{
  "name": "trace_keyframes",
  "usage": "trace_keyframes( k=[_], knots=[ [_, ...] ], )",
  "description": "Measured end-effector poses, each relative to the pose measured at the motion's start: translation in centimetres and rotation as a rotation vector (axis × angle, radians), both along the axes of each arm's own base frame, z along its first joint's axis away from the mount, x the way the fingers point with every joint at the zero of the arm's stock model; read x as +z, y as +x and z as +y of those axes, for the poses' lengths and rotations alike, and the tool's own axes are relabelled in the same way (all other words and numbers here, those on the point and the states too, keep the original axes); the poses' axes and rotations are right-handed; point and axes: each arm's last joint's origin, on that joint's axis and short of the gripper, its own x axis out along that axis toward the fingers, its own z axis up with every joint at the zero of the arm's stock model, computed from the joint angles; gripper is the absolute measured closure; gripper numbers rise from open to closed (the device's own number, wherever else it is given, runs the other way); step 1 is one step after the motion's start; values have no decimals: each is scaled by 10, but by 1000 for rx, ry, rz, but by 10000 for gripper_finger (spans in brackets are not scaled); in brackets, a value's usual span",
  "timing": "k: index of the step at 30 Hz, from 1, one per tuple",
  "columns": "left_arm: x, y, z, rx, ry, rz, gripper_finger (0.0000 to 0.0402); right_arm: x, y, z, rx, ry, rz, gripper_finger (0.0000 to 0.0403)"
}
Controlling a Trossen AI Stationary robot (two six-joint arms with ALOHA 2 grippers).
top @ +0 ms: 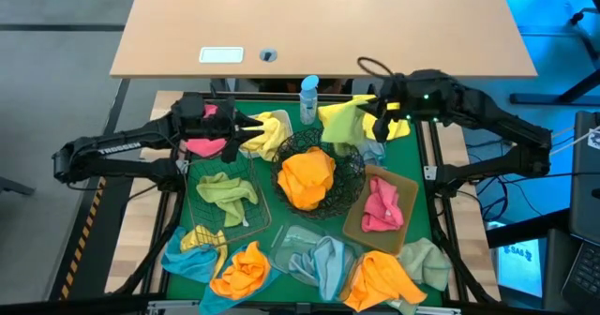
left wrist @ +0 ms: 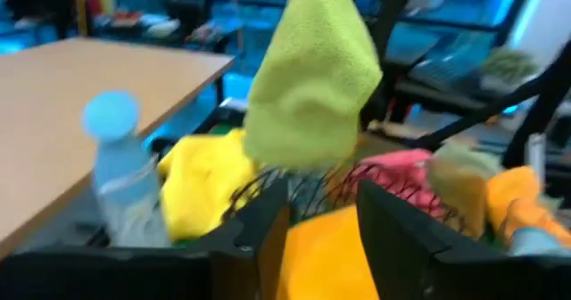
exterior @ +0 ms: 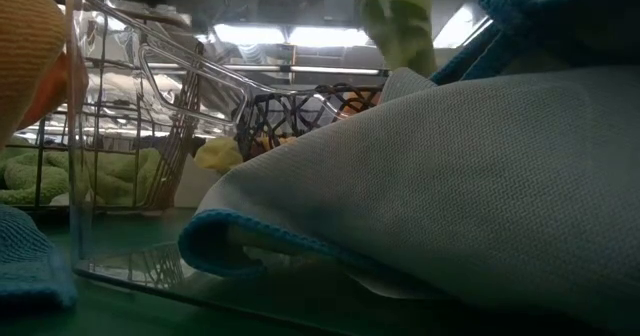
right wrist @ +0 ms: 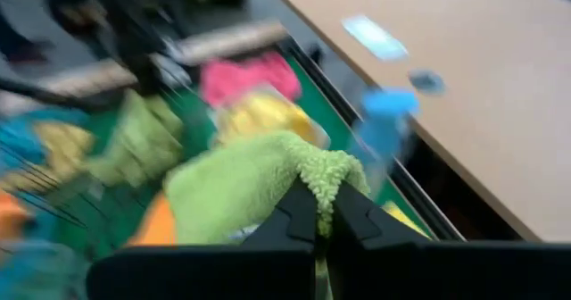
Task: Sort microfiber towel by color & place in baskets
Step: Put the green towel into the rectangular wire basket
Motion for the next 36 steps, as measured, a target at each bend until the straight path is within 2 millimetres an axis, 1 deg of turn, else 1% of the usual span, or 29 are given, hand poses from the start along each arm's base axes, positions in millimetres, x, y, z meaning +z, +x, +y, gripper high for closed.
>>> trace_keyframes(
  k=[4,7,12,16,23,29,36],
  knots=[
    [3,17,4,-59,32,-97,233,12,6,1,86,5,-134,401],
    [4,30,5,-76,62,-172,208,16,13,1,132,4,-200,401],
    [3,52,4,-105,109,-296,185,13,28,-1,197,23,-221,401],
    [-1,67,2,-101,132,-366,180,4,45,-4,234,43,-208,401],
    [-15,84,-2,-78,255,-352,179,-10,78,-10,297,63,-221,401],
    [-24,92,-5,-93,290,-318,179,-20,102,-14,383,78,-262,401],
    [-26,93,-4,-96,289,-313,179,-24,120,-17,433,61,-336,401]
  ],
)
